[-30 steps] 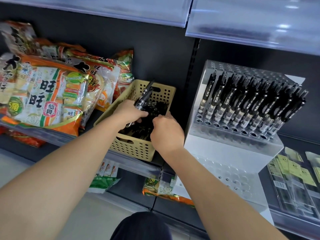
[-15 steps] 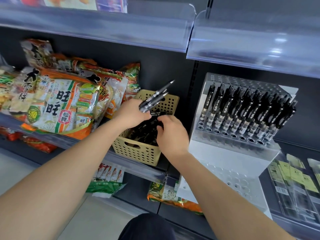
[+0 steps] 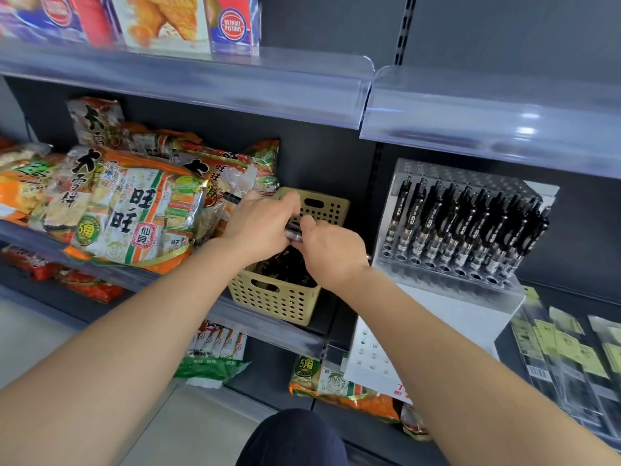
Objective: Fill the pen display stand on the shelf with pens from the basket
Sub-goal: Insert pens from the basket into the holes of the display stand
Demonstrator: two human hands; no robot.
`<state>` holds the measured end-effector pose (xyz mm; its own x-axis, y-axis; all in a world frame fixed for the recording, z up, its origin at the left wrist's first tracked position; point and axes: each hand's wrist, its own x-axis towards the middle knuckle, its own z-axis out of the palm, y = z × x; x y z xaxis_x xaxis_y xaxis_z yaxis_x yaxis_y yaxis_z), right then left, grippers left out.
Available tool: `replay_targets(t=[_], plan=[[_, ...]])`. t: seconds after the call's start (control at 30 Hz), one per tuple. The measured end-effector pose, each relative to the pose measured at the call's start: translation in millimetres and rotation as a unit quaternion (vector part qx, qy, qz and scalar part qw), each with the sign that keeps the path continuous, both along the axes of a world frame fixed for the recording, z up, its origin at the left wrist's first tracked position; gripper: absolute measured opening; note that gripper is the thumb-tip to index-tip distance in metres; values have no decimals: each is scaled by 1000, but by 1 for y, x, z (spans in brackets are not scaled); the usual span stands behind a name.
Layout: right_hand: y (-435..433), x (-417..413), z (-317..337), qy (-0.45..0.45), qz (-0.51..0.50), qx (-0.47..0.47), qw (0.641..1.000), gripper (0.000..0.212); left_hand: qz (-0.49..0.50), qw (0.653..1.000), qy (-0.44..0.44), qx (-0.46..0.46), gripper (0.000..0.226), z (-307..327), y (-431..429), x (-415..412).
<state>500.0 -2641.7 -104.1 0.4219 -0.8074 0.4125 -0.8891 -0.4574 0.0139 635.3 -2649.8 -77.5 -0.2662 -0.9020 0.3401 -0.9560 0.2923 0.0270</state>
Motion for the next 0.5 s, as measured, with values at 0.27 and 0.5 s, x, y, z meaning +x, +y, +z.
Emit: replay_targets(t=[0.27,0.5], plan=[[6,-4,3,-16,13,33,999,30,-29,999,31,34,84,-5,-11,0],[1,2,6,-206,-60,175,961,21,112,971,171,-123,109,-13,-21,9]])
